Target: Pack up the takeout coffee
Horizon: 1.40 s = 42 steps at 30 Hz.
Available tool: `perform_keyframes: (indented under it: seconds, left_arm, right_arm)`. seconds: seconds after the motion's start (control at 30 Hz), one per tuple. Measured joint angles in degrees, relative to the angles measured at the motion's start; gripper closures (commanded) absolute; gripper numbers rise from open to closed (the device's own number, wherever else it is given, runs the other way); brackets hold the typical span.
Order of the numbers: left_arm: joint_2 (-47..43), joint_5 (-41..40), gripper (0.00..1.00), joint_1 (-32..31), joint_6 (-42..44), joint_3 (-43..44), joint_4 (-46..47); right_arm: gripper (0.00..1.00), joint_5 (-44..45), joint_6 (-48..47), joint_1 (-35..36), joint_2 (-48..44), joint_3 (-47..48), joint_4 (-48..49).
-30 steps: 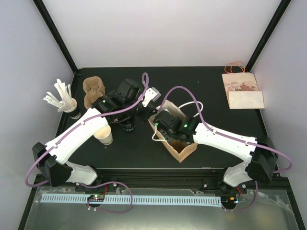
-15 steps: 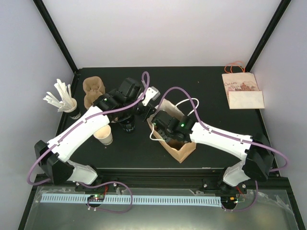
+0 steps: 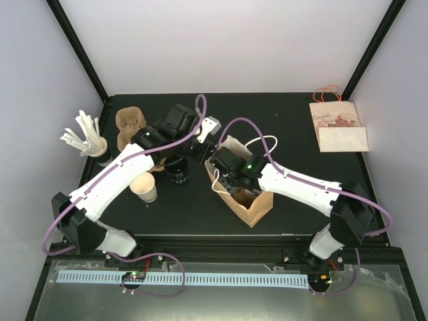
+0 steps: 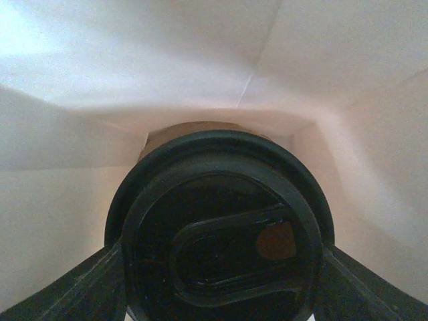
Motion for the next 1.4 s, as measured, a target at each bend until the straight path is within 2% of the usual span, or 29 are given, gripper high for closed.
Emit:
perform_keyframes:
  seconds: [0.4, 0.6, 0.77, 0.9, 1.03, 1.13, 1.23, 1.27, 1.4]
  left_arm:
    - [0.13, 0.09, 0.98, 1.29, 0.04, 0.15, -0.66]
    - [2.19, 0.15, 0.98, 1.31, 0.31, 3.26, -3.54]
    - [5.27, 0.28, 0.92, 1.55, 0.7, 7.58, -6.12]
    - [7.78, 0.74, 0.91, 1.68, 0.81, 12.68, -6.21]
    - [10.51, 1.55, 0.91, 1.73, 1.31, 17.55, -6.58]
    - [12.52, 2.29, 0.9, 1.73, 1.86, 19.96, -7.54]
    - [13.4, 2.99, 0.88, 1.73, 1.9, 20.57, -7.63]
    - [13.49, 3.21, 0.87, 1.77, 1.88, 20.57, -7.72]
    - [13.49, 3.67, 0.81, 1.9, 1.9, 20.7, -7.89]
  right_arm:
    - [0.75, -0.68, -0.87, -1.14, 3.13, 3.02, -1.07]
    - [0.72, 0.98, -0.63, -0.87, 3.15, 3.02, -0.9]
    - [0.69, 1.62, -0.37, -1.25, 3.82, 4.0, -0.87]
    - [0.54, 0.48, -0.44, -2.8, 3.96, 5.42, -1.75]
    - [0.3, 0.63, -1.11, -4.55, 4.26, 6.62, -3.04]
    - [0.19, 1.07, -1.81, -5.29, 4.26, 7.67, -4.94]
    - [0.03, 1.6, -2.8, -5.68, 4.24, 8.81, -7.28]
    - [0.0, 1.77, -3.06, -5.73, 4.22, 9.16, -7.96]
    - [0.0, 2.14, -4.22, -5.81, 3.63, 10.62, -10.08]
